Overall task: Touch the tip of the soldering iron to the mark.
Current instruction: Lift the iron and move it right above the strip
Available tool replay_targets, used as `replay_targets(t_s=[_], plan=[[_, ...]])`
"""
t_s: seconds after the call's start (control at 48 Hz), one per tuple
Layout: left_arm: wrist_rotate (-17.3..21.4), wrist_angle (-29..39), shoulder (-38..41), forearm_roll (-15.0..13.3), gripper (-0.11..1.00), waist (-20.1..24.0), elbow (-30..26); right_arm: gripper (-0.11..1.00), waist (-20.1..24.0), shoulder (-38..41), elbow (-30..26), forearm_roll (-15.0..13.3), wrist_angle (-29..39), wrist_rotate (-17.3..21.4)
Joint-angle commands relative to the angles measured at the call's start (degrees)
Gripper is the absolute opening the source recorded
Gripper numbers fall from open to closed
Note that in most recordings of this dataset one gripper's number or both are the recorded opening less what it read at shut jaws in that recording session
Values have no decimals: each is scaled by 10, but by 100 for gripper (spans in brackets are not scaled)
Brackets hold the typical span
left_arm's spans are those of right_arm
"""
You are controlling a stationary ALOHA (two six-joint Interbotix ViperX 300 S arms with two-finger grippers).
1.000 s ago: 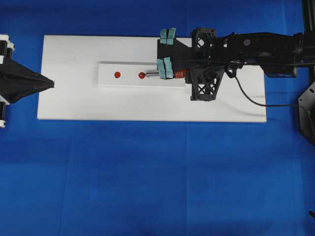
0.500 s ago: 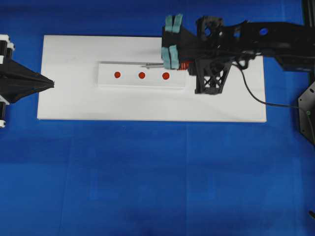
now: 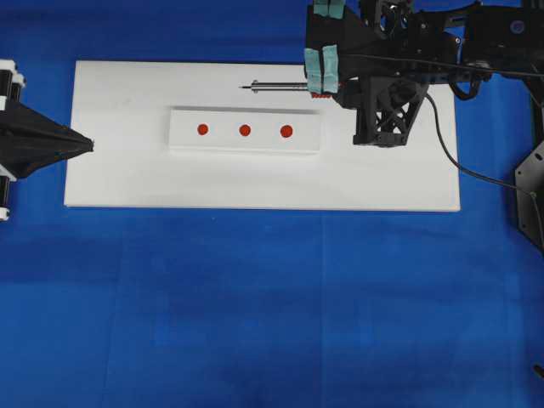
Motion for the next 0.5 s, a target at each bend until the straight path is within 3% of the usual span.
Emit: replay_targets(t_s=[0.0, 0.479], plan=[[-1, -4, 2, 2, 0, 0, -8, 7, 2, -14, -12, -1, -2, 0], [-1, -3, 2, 2, 0, 1, -7, 7, 2, -83, 56, 2, 1, 7]])
